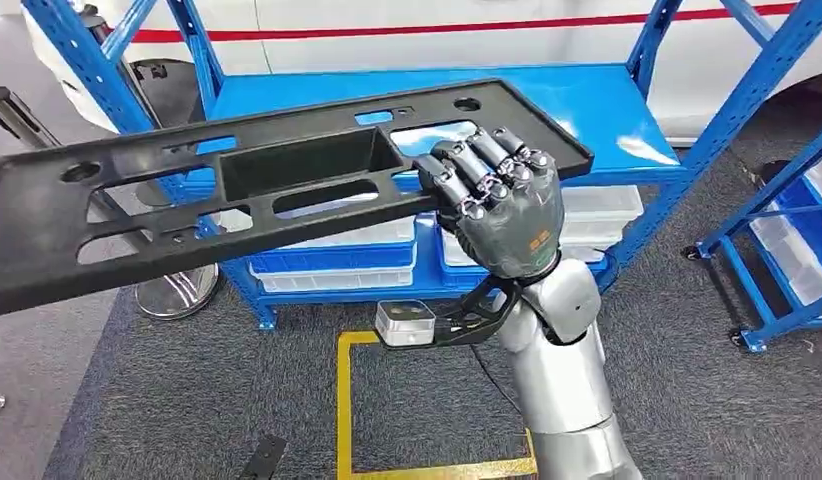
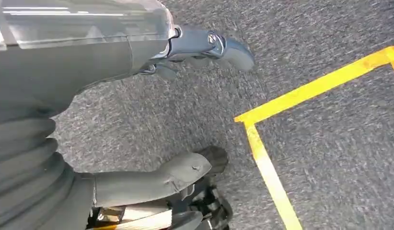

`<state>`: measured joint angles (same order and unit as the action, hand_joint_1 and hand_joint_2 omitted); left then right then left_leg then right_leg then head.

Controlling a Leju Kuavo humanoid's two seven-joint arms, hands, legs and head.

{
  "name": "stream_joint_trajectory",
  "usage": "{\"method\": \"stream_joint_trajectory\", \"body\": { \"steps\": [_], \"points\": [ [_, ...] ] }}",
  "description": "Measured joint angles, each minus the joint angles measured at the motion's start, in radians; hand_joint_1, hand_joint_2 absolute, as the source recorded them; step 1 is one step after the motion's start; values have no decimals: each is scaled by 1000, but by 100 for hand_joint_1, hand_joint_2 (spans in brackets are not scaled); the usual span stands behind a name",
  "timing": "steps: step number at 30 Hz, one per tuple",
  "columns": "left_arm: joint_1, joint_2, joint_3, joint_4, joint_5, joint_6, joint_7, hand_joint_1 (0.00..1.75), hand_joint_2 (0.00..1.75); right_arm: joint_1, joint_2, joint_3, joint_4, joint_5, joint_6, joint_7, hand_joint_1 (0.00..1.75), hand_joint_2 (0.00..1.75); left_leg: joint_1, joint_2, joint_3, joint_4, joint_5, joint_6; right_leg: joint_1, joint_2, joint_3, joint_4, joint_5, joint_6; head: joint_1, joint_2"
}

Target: Take the parts from the cabinet and place them on the table.

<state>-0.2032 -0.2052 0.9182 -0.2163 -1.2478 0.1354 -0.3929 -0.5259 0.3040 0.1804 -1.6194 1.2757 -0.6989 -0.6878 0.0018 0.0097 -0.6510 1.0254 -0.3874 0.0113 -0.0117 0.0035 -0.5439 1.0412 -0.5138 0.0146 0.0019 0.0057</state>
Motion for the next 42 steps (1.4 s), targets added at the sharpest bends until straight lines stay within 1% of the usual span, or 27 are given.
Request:
{"method": "stream_joint_trajectory", "body": {
  "steps": [1, 3, 4, 6, 7, 8, 10, 12, 13, 14, 17, 18, 20, 22, 23, 25, 27, 28, 29, 30, 33, 34, 35, 37, 39, 40, 42],
  "points": [
    [0, 0, -1, 0, 0, 0, 1, 0, 175, -1, 0, 0, 0, 0, 0, 0, 175, 175, 1, 0, -1, -3, 7, -6, 3, 1, -3, 4, 4, -7, -2, 0],
    [2, 0, -3, 0, -1, -2, 3, 0, 175, -2, 1, 0, 0, 0, 0, 0, 175, 175, 7, -1, -13, 5, -1, -17, -3, -4, -13, -6, 24, -34, 0, 0],
    [2, 0, -3, 0, -1, -3, 4, 0, 175, -3, 3, 1, 0, 1, 0, 0, 175, 175, 8, -2, -30, 37, -44, -21, -2, -4, -22, -6, 32, -42, -2, 0],
    [3, 0, -3, 0, -1, -3, 5, 0, 175, -4, 6, 2, 0, 1, 0, 0, 175, 175, 10, -3, -73, 172, -146, -28, 1, -7, -40, -6, 46, -50, -1, 0],
    [3, 1, -3, 0, -2, -5, 5, 0, 175, -4, 6, 2, 0, 1, 0, 0, 175, 175, 10, -3, -93, 244, -182, -31, 3, -7, -50, -6, 54, -52, -1, 0],
    [3, 1, -3, 0, -2, -6, 5, 0, 175, -4, 6, 2, 0, 1, 0, 0, 175, 175, 10, -2, -101, 293, -190, -33, 4, -8, -61, -5, 62, -51, -1, 0],
    [4, 2, -4, 0, -2, -7, 6, 0, 175, -3, 6, 2, 0, 1, 0, 0, 175, 175, 10, -3, -54, 257, -141, -31, 5, -8, -82, -3, 76, -51, -1, 0],
    [2, 5, -6, 0, -2, -7, 7, 0, 175, -3, 6, 2, -1, 1, 0, 0, 175, 175, 9, -4, 60, 96, -87, -23, 6, -5, -95, 0, 87, -45, -1, 0],
    [-1, 6, -7, 0, -2, -8, 7, 0, 175, -3, 7, 2, -2, 1, 0, 0, 175, 175, 8, -6, 106, 20, -103, -17, 6, -5, -100, 0, 91, -41, -1, 0],
    [-4, 8, -10, 0, -2, -10, 6, 0, 175, -5, 7, 2, -3, 1, 0, 0, 175, 175, 0, -8, 129, -17, -110, -13, 8, -6, -104, 1, 97, -34, 0, 0],
    [-6, 10, -14, 0, -8, -14, 8, 0, 175, -4, 7, 2, -4, 1, 0, 0, 175, 175, -4, -9, 120, -19, -96, 1, 5, -7, -104, -9, 118, -17, -1, 0],
    [-7, 10, -16, 0, -8, -15, 10, 0, 175, -4, 7, 1, -4, 1, 0, 0, 175, 175, 10, -6, 123, -40, -79, 14, 8, -4, -110, -3, 111, -11, 0, 0],
    [-14, 10, -20, 0, -10, -15, 10, 0, 175, -4, 5, 1, -7, -2, 0, 0, 175, 175, 5, 0, 111, -43, -63, 26, 6, -2, -137, 65, 35, -4, -1, 0],
    [-15, 10, -22, 0, -11, -15, 10, 0, 175, -2, 5, 1, -10, -4, 0, 0, 175, 175, 2, 1, 92, -41, -51, 30, 4, -2, -189, 216, -58, 3, -1, 0],
    [-15, 10, -23, 0, -11, -15, 10, 0, 175, -1, 3, 0, -10, -6, 0, 0, 175, 175, 1, 2, 80, -38, -46, 29, 2, -3, -204, 273, -74, 6, 0, 0],
    [-14, 10, -24, 0, -10, -15, 10, 0, 175, 1, 2, -1, -10, -10, 0, 0, 175, 175, 2, 2, 62, -30, -38, 27, -5, -3, -173, 254, -38, 11, 0, 0],
    [-14, 10, -26, 0, -11, -16, 10, 0, 175, 1, 2, -1, -13, -13, 0, 0, 175, 175, 4, 2, 46, -16, -36, 22, -12, -4, -72, 102, 24, 14, -1, 0],
    [-14, 10, -27, 0, -10, -16, 10, 0, 175, 1, 2, -1, -16, -13, 0, 0, 175, 175, 4, 2, 37, -6, -36, 19, -15, -5, -32, 26, 20, 13, 0, 0],
    [-16, 10, -27, 0, -10, -15, 10, 0, 175, 0, 3, -1, -19, -13, 0, 0, 175, 175, 0, 1, 25, 2, -34, 11, -2, -2, -22, 8, 15, 9, -1, 0],
    [-15, 10, -28, 0, -10, -15, 10, 0, 175, 2, 3, -1, -21, -13, 0, 0, 175, 175, 1, 1, 24, 1, -27, 4, -2, -2, -29, 14, 20, 0, -1, 0],
    [-13, 10, -28, 0, -9, -15, 10, 0, 175, 2, 3, -2, -21, -17, 0, 0, 175, 175, 3, 0, 21, 1, -18, -10, 2, -2, -35, 12, 26, -9, -1, 0],
    [-12, 10, -28, 0, -9, -15, 10, 0, 175, 2, 3, -2, -21, -20, 0, 0, 175, 175, 3, -1, 16, 1, -18, -16, -4, -3, -37, 1, 36, -23, 0, 0],
    [-11, 10, -28, 0, -8, -15, 11, 0, 175, 2, 3, -2, -21, -20, 0, 0, 175, 175, 9, -2, 7, 17, -47, -20, -5, -5, -40, -3, 44, -33, -1, 0],
    [-10, 10, -28, 0, -8, -14, 11, 0, 175, 2, 4, -2, -24, -20, 0, 0, 175, 175, 10, -2, -31, 135, -142, -27, -4, -8, -54, -3, 56, -48, -1, 0],
    [-9, 10, -28, 0, -6, -15, 11, 0, 175, 2, 4, -2, -25, -19, 0, 0, 175, 175, 11, -2, -71, 272, -209, -32, 0, -9, -72, -2, 69, -49, -1, 0],
    [-7, 10, -28, 0, -5, -14, 11, 0, 175, 3, 4, -2, -25, -19, 0, 0, 175, 175, 11, -2, -71, 296, -209, -34, 0, -9, -81, 0, 75, -49, -1, 0],
    [-6, 10, -28, 0, -2, -14, 11, 0, 175, 3, 4, -2, -26, -20, 0, 0, 175, 175, 11, -2, 2, 203, -151, -30, 0, -8, -100, 6, 86, -46, -1, 0]
  ]
}}
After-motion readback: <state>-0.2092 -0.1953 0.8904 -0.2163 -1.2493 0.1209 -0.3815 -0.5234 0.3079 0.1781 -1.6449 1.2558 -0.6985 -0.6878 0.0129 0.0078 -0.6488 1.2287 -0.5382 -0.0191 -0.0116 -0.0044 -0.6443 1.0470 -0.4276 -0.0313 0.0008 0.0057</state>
